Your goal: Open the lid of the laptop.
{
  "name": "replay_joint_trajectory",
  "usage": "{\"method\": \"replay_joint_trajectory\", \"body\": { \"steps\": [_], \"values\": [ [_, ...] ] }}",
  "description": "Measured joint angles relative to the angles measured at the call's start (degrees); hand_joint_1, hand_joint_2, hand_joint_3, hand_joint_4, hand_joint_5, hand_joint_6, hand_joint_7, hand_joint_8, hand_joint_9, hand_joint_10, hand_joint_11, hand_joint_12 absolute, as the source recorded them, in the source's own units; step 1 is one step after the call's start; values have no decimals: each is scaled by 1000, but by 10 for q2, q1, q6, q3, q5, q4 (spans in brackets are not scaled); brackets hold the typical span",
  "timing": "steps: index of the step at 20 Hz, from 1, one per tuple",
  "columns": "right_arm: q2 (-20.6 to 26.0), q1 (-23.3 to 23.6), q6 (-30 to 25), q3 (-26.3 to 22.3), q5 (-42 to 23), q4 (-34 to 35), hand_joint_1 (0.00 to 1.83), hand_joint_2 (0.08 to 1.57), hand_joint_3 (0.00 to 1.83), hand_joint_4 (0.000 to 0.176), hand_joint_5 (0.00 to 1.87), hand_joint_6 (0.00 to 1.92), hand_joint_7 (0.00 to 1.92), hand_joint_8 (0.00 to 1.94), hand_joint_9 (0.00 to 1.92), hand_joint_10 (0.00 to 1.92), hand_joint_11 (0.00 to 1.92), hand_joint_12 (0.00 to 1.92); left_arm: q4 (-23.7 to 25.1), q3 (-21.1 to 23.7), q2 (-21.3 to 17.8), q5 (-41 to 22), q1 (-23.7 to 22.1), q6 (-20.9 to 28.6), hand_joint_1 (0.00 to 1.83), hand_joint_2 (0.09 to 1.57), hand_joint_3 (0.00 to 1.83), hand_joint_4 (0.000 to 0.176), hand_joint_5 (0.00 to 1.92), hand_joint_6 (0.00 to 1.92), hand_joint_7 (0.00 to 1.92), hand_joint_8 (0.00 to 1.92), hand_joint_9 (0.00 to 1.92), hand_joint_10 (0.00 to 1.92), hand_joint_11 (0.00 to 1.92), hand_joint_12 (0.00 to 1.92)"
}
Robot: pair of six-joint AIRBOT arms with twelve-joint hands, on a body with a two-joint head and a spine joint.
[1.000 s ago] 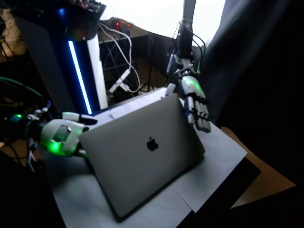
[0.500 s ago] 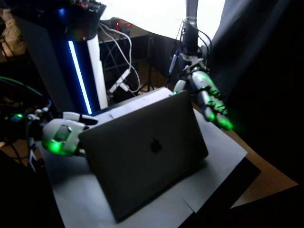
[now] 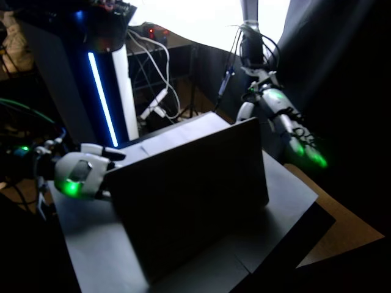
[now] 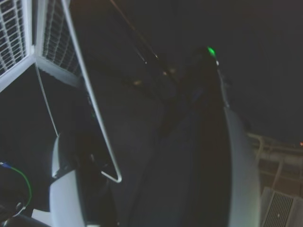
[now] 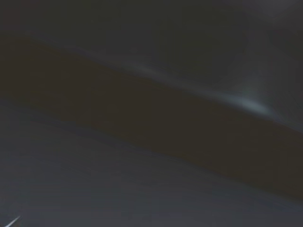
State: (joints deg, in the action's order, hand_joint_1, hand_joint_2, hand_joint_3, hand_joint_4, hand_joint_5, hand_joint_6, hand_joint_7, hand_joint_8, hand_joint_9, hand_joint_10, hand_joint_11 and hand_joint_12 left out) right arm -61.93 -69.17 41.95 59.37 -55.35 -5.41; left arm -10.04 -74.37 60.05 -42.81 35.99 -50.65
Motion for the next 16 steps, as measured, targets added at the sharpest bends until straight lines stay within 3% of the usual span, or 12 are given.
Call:
{"method": "replay_joint_trajectory", "body": {
  "steps": [5, 16],
  "values": [
    [0, 0, -3, 0, 1, -9, 0, 1341, 0, 0, 144, 5, 118, 4, 41, 10, 19, 8, 13, -62, 39, 88, -73, -23, 722, 987, 4, 176, 0, 0, 0, 0, 0, 0, 0, 0],
    [0, 0, -9, 0, 2, -15, 0, 1296, 0, 0, 112, 8, 86, 7, 24, 5, 0, 0, 9, -86, 56, 122, -95, -24, 718, 975, 0, 176, 0, 0, 0, 0, 0, 0, 0, 0]
  ]
}}
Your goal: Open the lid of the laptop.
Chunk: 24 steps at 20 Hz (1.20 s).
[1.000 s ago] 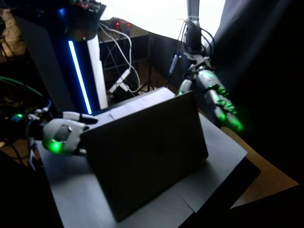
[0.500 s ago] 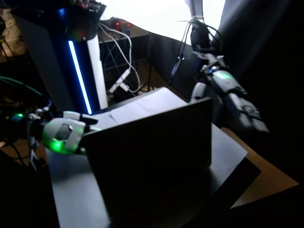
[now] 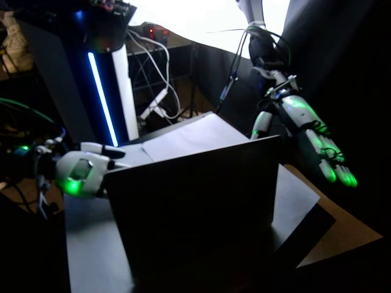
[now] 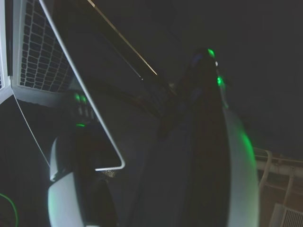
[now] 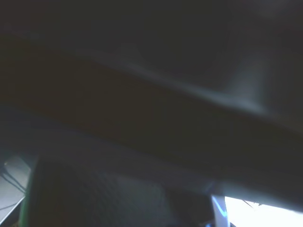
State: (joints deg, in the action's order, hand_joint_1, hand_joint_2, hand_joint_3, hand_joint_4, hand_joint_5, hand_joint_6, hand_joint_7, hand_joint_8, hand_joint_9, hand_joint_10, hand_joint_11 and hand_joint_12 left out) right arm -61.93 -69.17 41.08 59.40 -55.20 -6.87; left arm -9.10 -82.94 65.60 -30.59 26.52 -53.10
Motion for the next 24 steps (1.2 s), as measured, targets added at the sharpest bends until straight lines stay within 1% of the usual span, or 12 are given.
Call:
{"method": "replay_joint_trajectory", "body": {
  "steps": [3, 7, 11, 12, 13, 14, 15, 17, 20, 21, 23, 24],
  "values": [
    [0, 0, -4, 0, 0, -6, 0, 1320, 1, 0, 145, 14, 118, 13, 52, 12, 23, 9, 2, -26, 22, 25, -26, -16, 748, 988, 3, 176, 0, 0, 0, 0, 0, 0, 0, 0],
    [0, 0, -12, 2, 0, -14, 0, 1333, 5, 0, 147, 7, 140, 12, 70, 12, 33, 14, 3, -59, 43, 72, -70, -34, 719, 999, 1, 176, 44, 14, 0, 0, 0, 0, 0, 0],
    [0, 0, -16, 2, 0, -16, 0, 1347, 6, 0, 129, 0, 120, 1, 67, 6, 23, 8, -7, -73, 54, 74, -77, -32, 703, 1017, 4, 176, 50, 4, 0, 0, 0, 0, 0, 0],
    [0, 0, -17, 3, 0, -17, 0, 1340, 2, 0, 115, 5, 128, 7, 68, 5, 19, 6, -8, -81, 59, 74, -78, -31, 735, 1010, 0, 176, 71, 11, 0, 0, 0, 0, 0, 0],
    [0, 0, -17, 3, 0, -17, 0, 1348, 1, 0, 150, 5, 168, 5, 103, 5, 41, 11, -8, -90, 65, 80, -82, -30, 704, 1011, 1, 176, 48, 0, 0, 0, 0, 0, 0, 0],
    [0, 0, -17, 3, 0, -17, 0, 1336, 0, 0, 131, 0, 145, 0, 86, 0, 28, 5, -8, -99, 71, 84, -87, -31, 712, 1019, 4, 176, 38, 0, 0, 0, 0, 0, 0, 0],
    [0, 0, -18, 3, 0, -18, 0, 1318, 0, 0, 118, 0, 138, 0, 74, 0, 10, 0, -7, -113, 81, 91, -93, -32, 780, 1023, 3, 176, 40, 0, 0, 0, 0, 0, 0, 0],
    [0, 0, -19, 4, 0, -22, 0, 1343, 4, 0, 122, 7, 134, 4, 78, 5, 25, 7, -9, -135, 94, 114, -107, -42, 825, 1018, 0, 176, 1, 0, 0, 0, 0, 0, 0, 0],
    [0, 1, -19, 9, 0, -32, 22, 1375, 9, 0, 154, 10, 140, 7, 91, 6, 44, 13, -17, -174, 119, 147, -135, -85, 733, 1013, 0, 176, 0, 0, 0, 0, 0, 0, 0, 0],
    [0, 5, -20, 12, 3, -39, 21, 1356, 0, 0, 170, 12, 151, 8, 100, 7, 55, 17, -21, -187, 126, 152, -136, -85, 750, 994, 0, 176, 0, 0, 0, 0, 0, 0, 0, 0],
    [-3, 5, -20, 16, 1, -43, 0, 1340, 0, 0, 141, 0, 131, 0, 75, 0, 31, 6, -37, -216, 143, 172, -139, -85, 670, 992, 0, 176, 0, 0, 0, 0, 0, 0, 0, 0],
    [-5, 6, -20, 17, 1, -43, 0, 1334, 0, 0, 131, 0, 120, 0, 61, 0, 22, 1, -42, -227, 148, 178, -140, -85, 683, 991, 0, 176, 0, 0, 0, 0, 0, 0, 0, 0]
  ]
}}
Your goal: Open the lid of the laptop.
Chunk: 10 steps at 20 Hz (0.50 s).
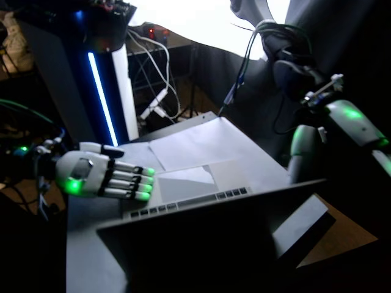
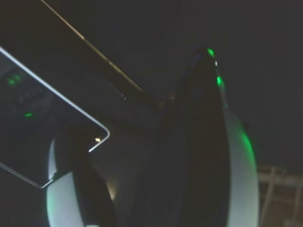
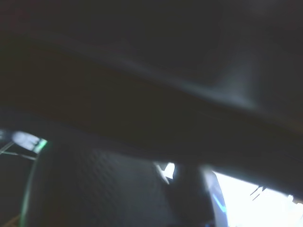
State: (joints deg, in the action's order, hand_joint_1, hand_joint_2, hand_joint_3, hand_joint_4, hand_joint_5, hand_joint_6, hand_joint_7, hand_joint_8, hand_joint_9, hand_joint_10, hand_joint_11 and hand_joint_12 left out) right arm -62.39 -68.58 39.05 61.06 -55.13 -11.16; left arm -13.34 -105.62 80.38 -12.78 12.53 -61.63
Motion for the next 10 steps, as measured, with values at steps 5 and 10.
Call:
{"method": "replay_joint_trajectory", "body": {
  "steps": [5, 10],
  "values": [
    [-9, 15, -1, 6, 10, -9, 0, 1322, 0, 0, 127, 0, 106, 0, 55, 0, 14, 1, -21, -16, 6, 10, 0, -3, 747, 986, 0, 176, 0, 0, 0, 0, 0, 0, 0, 0],
    [-9, 16, -5, 6, 11, -11, 0, 1307, 0, 0, 125, 2, 115, 2, 72, 1, 41, 9, -25, 54, -41, -34, 21, -4, 626, 987, 2, 176, 0, 0, 0, 0, 0, 0, 0, 0]
  ]
}}
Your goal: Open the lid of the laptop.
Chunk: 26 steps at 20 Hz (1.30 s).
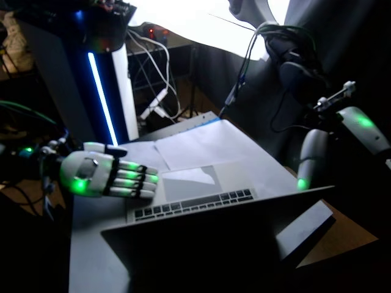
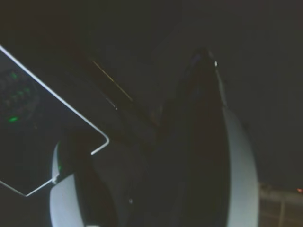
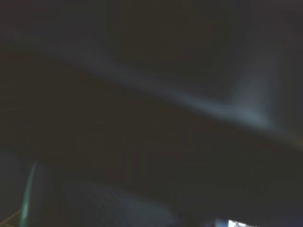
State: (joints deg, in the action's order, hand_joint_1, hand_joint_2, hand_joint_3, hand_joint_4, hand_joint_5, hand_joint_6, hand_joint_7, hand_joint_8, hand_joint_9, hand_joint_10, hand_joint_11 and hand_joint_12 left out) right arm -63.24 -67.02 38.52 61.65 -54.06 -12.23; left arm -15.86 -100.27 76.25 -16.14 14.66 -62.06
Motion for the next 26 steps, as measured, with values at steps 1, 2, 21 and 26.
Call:
{"method": "replay_joint_trajectory", "body": {
  "steps": [1, 2, 21, 26],
  "values": [
    [-1, 0, -3, 0, -1, 1, 0, 1329, 5, 0, 126, 3, 124, 6, 70, 1, 30, 4, 0, 20, -14, -13, 7, -1, 612, 985, 1, 176, 0, 0, 0, 0, 0, 0, 0, 0],
    [-1, 0, -5, 0, -1, 1, 0, 1310, 0, 0, 146, 10, 153, 16, 96, 11, 49, 12, 2, 45, -30, -30, 15, -1, 601, 986, 1, 176, 0, 0, 0, 0, 0, 0, 0, 0],
    [22, -4, -21, -5, -33, 80, 0, 1349, 8, 0, 141, 1, 128, 2, 60, 3, 17, 3, 76, 369, -261, -459, 355, 165, 577, 951, 0, 117, 15, 4, 18, 5, 0, 0, 0, 0],
    [75, -42, -14, -32, -183, 205, 0, 1368, 3, 0, 198, 3, 196, 1, 167, 4, 145, 46, 47, 420, -275, -567, 469, 196, 565, 920, 0, 136, 11, 4, 12, 5, 0, 0, 0, 0]
  ]
}}
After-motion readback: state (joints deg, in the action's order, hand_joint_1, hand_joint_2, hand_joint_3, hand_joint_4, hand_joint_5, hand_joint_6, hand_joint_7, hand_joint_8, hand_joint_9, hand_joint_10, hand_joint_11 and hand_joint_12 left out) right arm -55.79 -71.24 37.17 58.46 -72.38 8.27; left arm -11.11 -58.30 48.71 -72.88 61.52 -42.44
